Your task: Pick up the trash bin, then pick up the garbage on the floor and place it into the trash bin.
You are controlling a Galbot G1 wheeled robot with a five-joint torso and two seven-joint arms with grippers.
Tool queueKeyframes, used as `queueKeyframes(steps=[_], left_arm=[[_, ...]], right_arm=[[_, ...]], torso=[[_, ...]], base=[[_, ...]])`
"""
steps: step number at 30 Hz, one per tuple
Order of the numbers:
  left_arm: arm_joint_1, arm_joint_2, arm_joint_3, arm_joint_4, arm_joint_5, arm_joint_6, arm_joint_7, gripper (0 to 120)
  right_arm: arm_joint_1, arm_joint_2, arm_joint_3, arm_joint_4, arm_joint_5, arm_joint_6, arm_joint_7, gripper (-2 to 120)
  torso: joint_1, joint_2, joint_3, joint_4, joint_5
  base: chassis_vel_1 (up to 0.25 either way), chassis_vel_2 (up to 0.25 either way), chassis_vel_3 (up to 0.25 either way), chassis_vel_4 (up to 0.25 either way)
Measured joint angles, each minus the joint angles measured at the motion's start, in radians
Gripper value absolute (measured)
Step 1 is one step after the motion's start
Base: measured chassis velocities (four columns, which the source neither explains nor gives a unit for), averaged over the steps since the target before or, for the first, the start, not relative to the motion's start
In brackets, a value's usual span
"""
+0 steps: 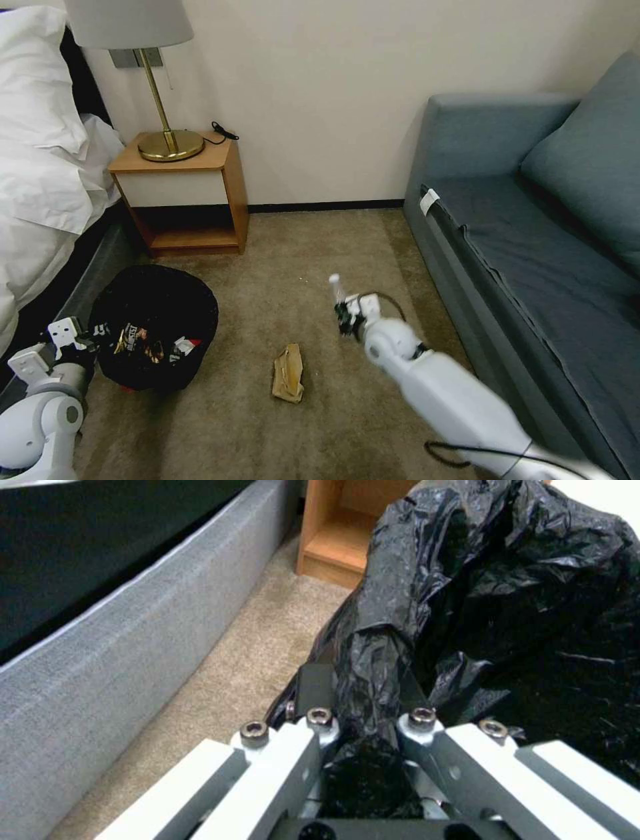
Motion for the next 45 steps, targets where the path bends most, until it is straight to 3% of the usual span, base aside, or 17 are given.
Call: queueKeyframes(steps=[4, 10, 15, 17, 20, 22, 29, 42, 44, 45], left_arm=[[-0.002, -0.014, 0.009, -0.002, 0.004, 0.001, -0.001, 4], [-0.004, -0.038, 0.027, -0.012, 0.015, 0.001, -0.002, 4], [-0.005, -0.054, 0.042, -0.021, 0.025, 0.002, -0.005, 4], [-0.005, -0.061, 0.048, -0.023, 0.031, 0.003, -0.005, 4], [-0.005, -0.064, 0.049, -0.023, 0.033, 0.003, -0.005, 4], [-0.006, -0.066, 0.051, -0.023, 0.035, 0.003, -0.005, 4], [-0.012, -0.06, 0.043, -0.009, 0.033, 0.001, -0.004, 4], [-0.03, -0.06, 0.052, 0.009, 0.032, 0.0, -0.001, 4], [-0.032, -0.061, 0.054, 0.01, 0.032, 0.0, -0.001, 4], [-0.034, -0.061, 0.056, 0.012, 0.032, 0.0, 0.0, 4]], right_arm=[[0.074, -0.057, -0.051, 0.113, 0.095, 0.01, -0.018, 21], [0.158, -0.042, -0.119, 0.194, 0.193, 0.011, -0.02, 21], [0.24, 0.071, -0.194, 0.168, 0.243, 0.03, -0.018, 21], [0.29, 0.162, -0.24, 0.126, 0.265, 0.05, -0.017, 21], [0.307, 0.197, -0.26, 0.102, 0.269, 0.058, -0.016, 21], [0.339, 0.272, -0.31, 0.031, 0.271, 0.074, -0.015, 21], [0.338, 0.372, -0.389, -0.085, 0.241, 0.097, -0.012, 20], [0.292, 0.416, -0.467, -0.122, 0.205, 0.122, -0.005, 20], [0.287, 0.414, -0.468, -0.122, 0.2, 0.123, -0.002, 22], [0.283, 0.413, -0.469, -0.122, 0.199, 0.123, 0.001, 29]], torso=[[0.0, 0.0, 0.0, 0.0001, 0.0], [0.0, 0.0, 0.0, 0.0002, -0.0001], [0.0, 0.0, 0.0, 0.0001, -0.0001], [0.0, 0.0, 0.0, 0.0006, -0.0003], [0.0, 0.0, 0.0, 0.0007, -0.0003], [0.0, 0.0, 0.0, 0.0005, -0.0004], [0.0, 0.0, 0.0, 0.0004, -0.0003], [0.0, 0.0, 0.0, 0.0002, -0.0002], [0.0, 0.0, 0.0, 0.0002, -0.0002], [0.0, 0.0, 0.0, 0.0002, -0.0001]], base=[[0.0, 0.0, 0.0, 0.0], [0.0, 0.0, 0.0, 0.0], [0.0, 0.0, 0.0, 0.0], [0.0, 0.0, 0.0, 0.0], [0.0, 0.0, 0.0, 0.0], [0.0, 0.0, 0.0, 0.0], [0.0, 0.0, 0.0, 0.0], [0.0, 0.0, 0.0, 0.0], [0.0, 0.0, 0.0, 0.0], [0.0, 0.0, 0.0, 0.0]])
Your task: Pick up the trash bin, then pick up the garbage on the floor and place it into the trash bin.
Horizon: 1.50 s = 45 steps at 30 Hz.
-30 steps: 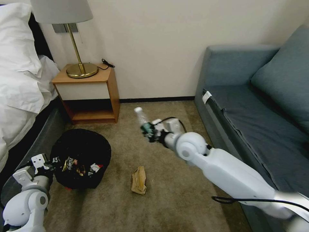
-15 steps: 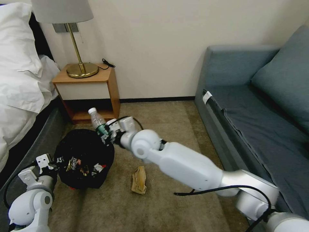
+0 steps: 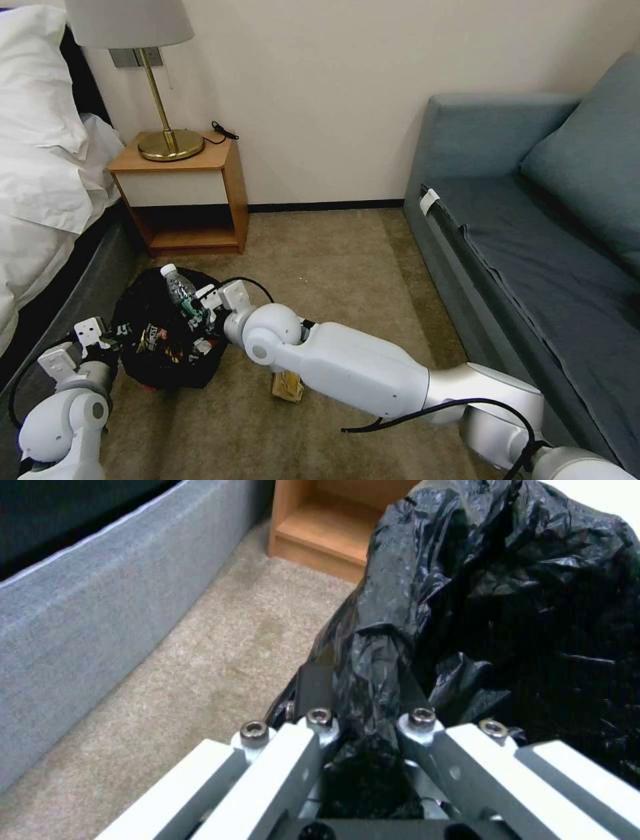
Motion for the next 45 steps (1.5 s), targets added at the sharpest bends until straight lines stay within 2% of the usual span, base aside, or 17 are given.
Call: queueKeyframes(steps=[2, 4, 5, 8, 9, 10, 11, 12, 14, 16, 17, 19, 26, 32, 45], left_arm=[[-0.001, 0.0, 0.001, 0.002, 0.0, 0.0, 0.001, 4], [-0.004, 0.001, 0.003, 0.004, 0.0, 0.001, 0.002, 4], [-0.004, 0.001, 0.003, 0.004, 0.0, 0.001, 0.002, 4], [-0.005, 0.001, 0.006, 0.006, 0.0, 0.002, 0.002, 4], [-0.005, 0.001, 0.006, 0.006, 0.0, 0.002, 0.002, 4], [-0.005, 0.001, 0.006, 0.007, 0.0, 0.002, 0.003, 4], [-0.005, 0.001, 0.006, 0.007, 0.0, 0.002, 0.003, 4], [-0.005, 0.001, 0.006, 0.007, -0.001, 0.002, 0.003, 4], [-0.005, 0.002, 0.006, 0.008, -0.001, 0.002, 0.003, 4], [-0.004, 0.003, 0.004, 0.008, -0.001, 0.002, 0.003, 4], [-0.004, 0.003, 0.004, 0.008, -0.001, 0.002, 0.003, 4], [-0.005, 0.005, 0.001, 0.01, -0.001, 0.002, 0.003, 4], [-0.008, 0.023, -0.025, 0.022, -0.009, 0.002, 0.003, 4], [-0.014, 0.062, -0.068, 0.04, -0.033, 0.002, 0.002, 4], [-0.011, 0.074, -0.101, 0.013, -0.054, 0.023, -0.012, 4]], right_arm=[[-0.002, -0.001, 0.0, 0.0, -0.001, 0.0, 0.002, 32], [-0.003, -0.002, 0.0, 0.0, -0.001, 0.0, 0.004, 45], [-0.003, -0.002, 0.0, 0.0, -0.001, 0.0, 0.004, 45], [-0.005, 0.001, 0.002, 0.0, -0.004, 0.002, 0.009, 59], [-0.005, 0.001, 0.002, 0.0, -0.004, 0.002, 0.009, 59], [-0.005, 0.002, 0.002, 0.0, -0.006, 0.003, 0.01, 67], [-0.005, 0.002, 0.002, 0.0, -0.006, 0.003, 0.01, 67], [-0.005, 0.003, 0.003, 0.0, -0.008, 0.005, 0.011, 74], [-0.005, 0.004, 0.004, 0.0, -0.009, 0.006, 0.011, 77], [-0.004, 0.008, 0.01, 0.0, -0.012, 0.008, 0.012, 88], [-0.004, 0.008, 0.01, 0.0, -0.012, 0.008, 0.012, 88], [0.002, 0.014, 0.023, -0.001, -0.013, 0.009, 0.014, 97], [0.021, -0.007, 0.061, -0.009, -0.016, 0.007, 0.017, 100], [-0.008, -0.057, 0.103, -0.059, -0.066, -0.018, 0.039, 100], [-0.131, -0.068, 0.168, -0.203, -0.164, -0.032, 0.038, 100]], torso=[[0.0, 0.0, 0.0, 0.0, 0.0], [0.0, 0.0, 0.0, 0.0, 0.0], [0.0, 0.0, 0.0, 0.0, 0.0], [0.0, 0.0, 0.0, 0.0001, 0.0], [0.0, 0.0, 0.0, 0.0001, 0.0], [0.0, 0.0, 0.0, 0.0, 0.0001], [0.0, 0.0, 0.0, 0.0, 0.0001], [0.0, 0.0, 0.0, 0.0, 0.0], [0.0, 0.0, 0.0, 0.0, 0.0], [0.0, 0.0, 0.0, 0.0, 0.0], [0.0, 0.0, 0.0, 0.0, 0.0], [0.0, 0.0, 0.0, 0.0, 0.0], [0.0, 0.0, 0.0, 0.0001, 0.0], [0.0, 0.0, 0.0, 0.0, 0.0001], [0.0, 0.0, 0.0, 0.0001, 0.0001]], base=[[0.0, 0.0, 0.0, 0.0], [0.0, 0.0, 0.0, 0.0], [0.0, 0.0, 0.0, 0.0], [0.0, 0.0, 0.0, 0.0], [0.0, 0.0, 0.0, 0.0], [0.0, 0.0, 0.0, 0.0], [0.0, 0.0, 0.0, 0.0], [0.0, 0.0, 0.0, 0.0], [0.0, 0.0, 0.0, 0.0], [0.0, 0.0, 0.0, 0.0], [0.0, 0.0, 0.0, 0.0], [0.0, 0.0, 0.0, 0.0], [0.0, 0.0, 0.0, 0.0], [0.0, 0.0, 0.0, 0.0], [0.0, 0.0, 0.0, 0.0]])
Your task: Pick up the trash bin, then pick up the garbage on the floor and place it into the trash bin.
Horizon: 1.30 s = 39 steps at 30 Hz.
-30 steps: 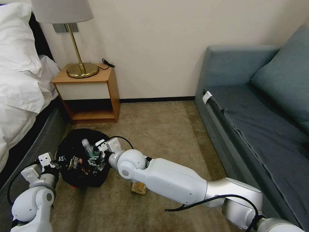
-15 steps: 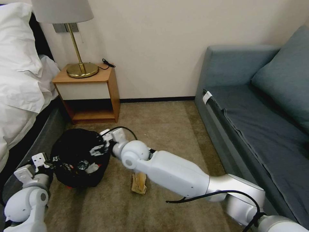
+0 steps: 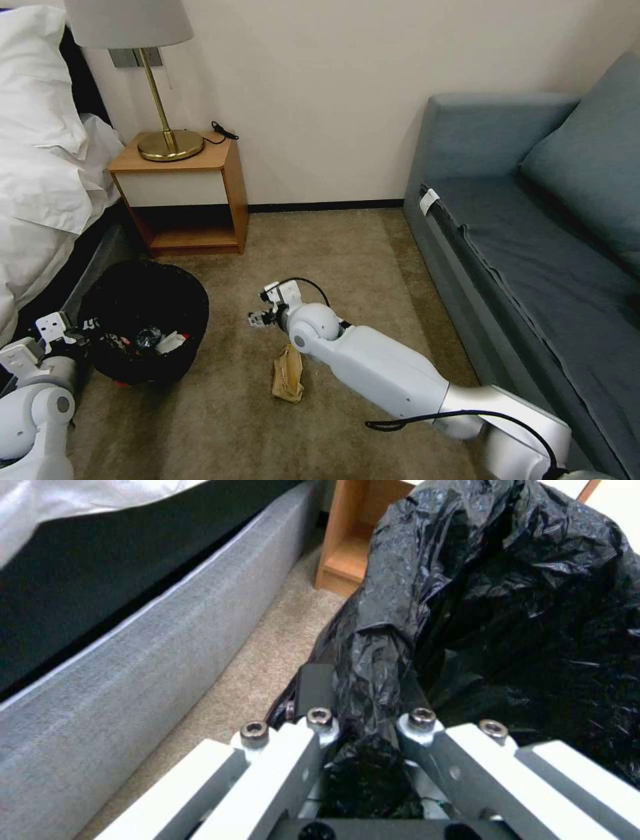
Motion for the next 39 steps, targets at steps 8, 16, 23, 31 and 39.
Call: queueKeyframes(steps=[8, 16, 23, 31, 39], left_arm=[[0.01, -0.014, -0.005, -0.04, -0.009, 0.015, -0.017, 4], [0.028, -0.025, -0.019, -0.064, -0.012, 0.016, -0.019, 4], [0.028, -0.018, -0.028, -0.072, -0.022, 0.021, -0.023, 4], [0.031, -0.025, -0.022, -0.073, -0.022, 0.021, -0.026, 4], [0.042, -0.04, -0.013, -0.079, -0.021, 0.017, -0.029, 4]], right_arm=[[-0.071, 0.0, -0.011, -0.031, -0.052, 0.002, -0.011, 100], [-0.14, -0.013, 0.0, -0.033, -0.108, 0.026, -0.033, 100], [-0.213, -0.037, -0.009, 0.026, -0.154, 0.042, -0.034, 100], [-0.258, -0.035, 0.004, 0.019, -0.182, 0.062, -0.035, 100], [-0.266, -0.037, 0.0, 0.006, -0.184, 0.065, -0.037, 100]], torso=[[0.0, 0.0, 0.0, 0.0, 0.0001], [0.0, 0.0, 0.0, 0.0, 0.0], [0.0, 0.0, 0.0, -0.0001, 0.0], [0.0, 0.0, 0.0, 0.0, -0.0001], [0.0, 0.0, 0.0, 0.0, -0.0001]], base=[[0.0, 0.0, 0.0, 0.0], [0.0, 0.0, 0.0, 0.0], [0.0, 0.0, 0.0, 0.0], [0.0, 0.0, 0.0, 0.0], [0.0, 0.0, 0.0, 0.0]])
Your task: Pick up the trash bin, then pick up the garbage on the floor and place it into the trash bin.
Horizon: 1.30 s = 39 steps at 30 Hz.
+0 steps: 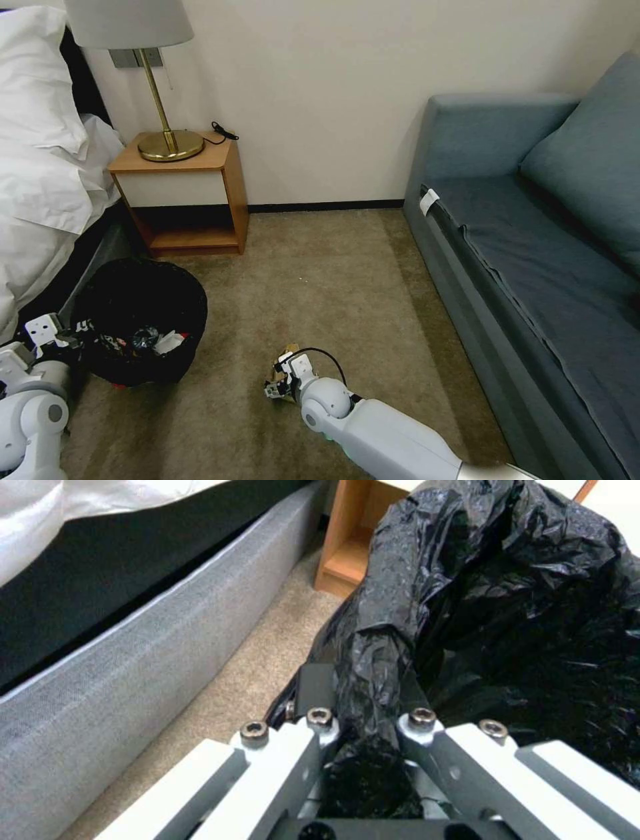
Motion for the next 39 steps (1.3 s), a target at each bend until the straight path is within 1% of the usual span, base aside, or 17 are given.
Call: queueKeyframes(steps=[12, 20, 30, 39], left_arm=[[0.013, -0.008, 0.011, -0.035, -0.019, 0.014, -0.02, 4], [0.021, -0.024, 0.011, -0.05, -0.021, 0.018, -0.024, 4], [0.019, -0.03, 0.011, -0.046, -0.018, 0.019, -0.025, 4], [0.013, -0.03, 0.015, -0.038, -0.017, 0.019, -0.025, 4]], right_arm=[[0.042, -0.006, -0.046, -0.061, 0.007, 0.006, -0.015, 100], [0.072, 0.012, -0.063, -0.132, -0.02, 0.036, -0.052, 100], [0.09, 0.019, -0.093, -0.178, -0.039, 0.045, -0.094, 100], [0.095, 0.016, -0.1, -0.193, -0.043, 0.047, -0.109, 100]], torso=[[0.0, 0.0, 0.0, -0.0001, 0.0001], [0.0, 0.0, 0.0, 0.0, 0.0], [0.0, 0.0, 0.0, 0.0, 0.0], [0.0, 0.0, 0.0, 0.0, 0.0]], base=[[0.0, 0.0, 0.0, 0.0], [0.0, 0.0, 0.0, 0.0], [0.0, 0.0, 0.0, 0.0], [0.0, 0.0, 0.0, 0.0]])
